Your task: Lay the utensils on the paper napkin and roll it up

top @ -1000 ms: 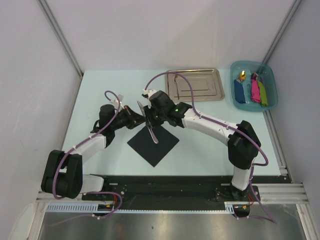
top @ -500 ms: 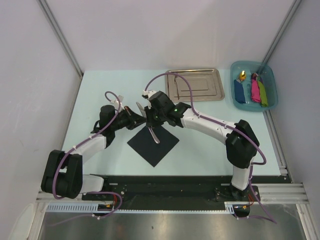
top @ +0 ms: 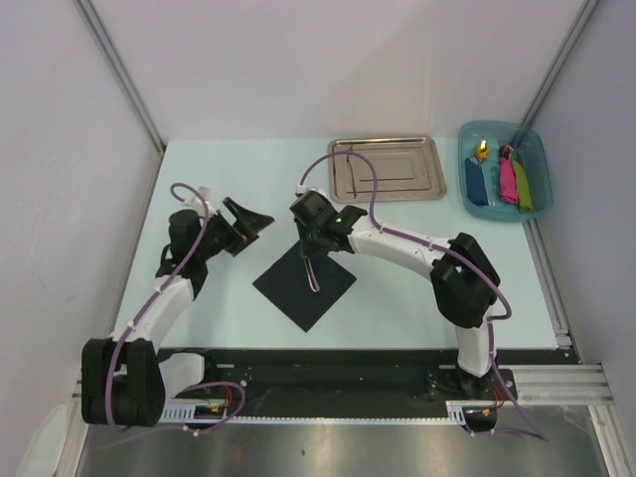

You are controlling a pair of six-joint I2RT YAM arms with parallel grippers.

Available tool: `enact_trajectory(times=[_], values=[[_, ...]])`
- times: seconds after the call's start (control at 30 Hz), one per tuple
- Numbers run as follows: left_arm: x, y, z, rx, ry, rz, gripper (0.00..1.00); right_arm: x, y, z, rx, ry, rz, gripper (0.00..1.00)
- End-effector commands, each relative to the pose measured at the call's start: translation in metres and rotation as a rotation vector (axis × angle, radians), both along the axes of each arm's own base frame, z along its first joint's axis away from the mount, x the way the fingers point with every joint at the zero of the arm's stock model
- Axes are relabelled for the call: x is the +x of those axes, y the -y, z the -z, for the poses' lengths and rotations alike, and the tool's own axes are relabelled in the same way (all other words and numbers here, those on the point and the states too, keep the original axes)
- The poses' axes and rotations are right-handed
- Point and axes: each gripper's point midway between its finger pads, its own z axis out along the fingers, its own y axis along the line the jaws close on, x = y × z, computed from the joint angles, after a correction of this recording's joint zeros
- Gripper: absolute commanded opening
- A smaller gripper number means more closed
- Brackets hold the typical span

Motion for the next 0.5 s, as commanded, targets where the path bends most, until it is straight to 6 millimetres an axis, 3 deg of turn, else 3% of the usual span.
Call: enact_trajectory(times=[0.0, 0.2, 0.47], values=[[0.003, -0.040, -0.020, 0.029, 0.082, -0.126, 1.00, 0.008, -0.002, 0.003, -0.020, -0.024, 0.219, 0.00], [0.001, -0.071, -0.033, 0.054, 0.127, -0.224, 1.00, 0.010, -0.011, 0.032, -0.027, -0.136, 0.248, 0.00], [-0.001, -0.075, -0.039, 0.040, 0.158, -0.246, 1.00, 0.009, -0.012, 0.052, -0.024, -0.201, 0.243, 0.00]])
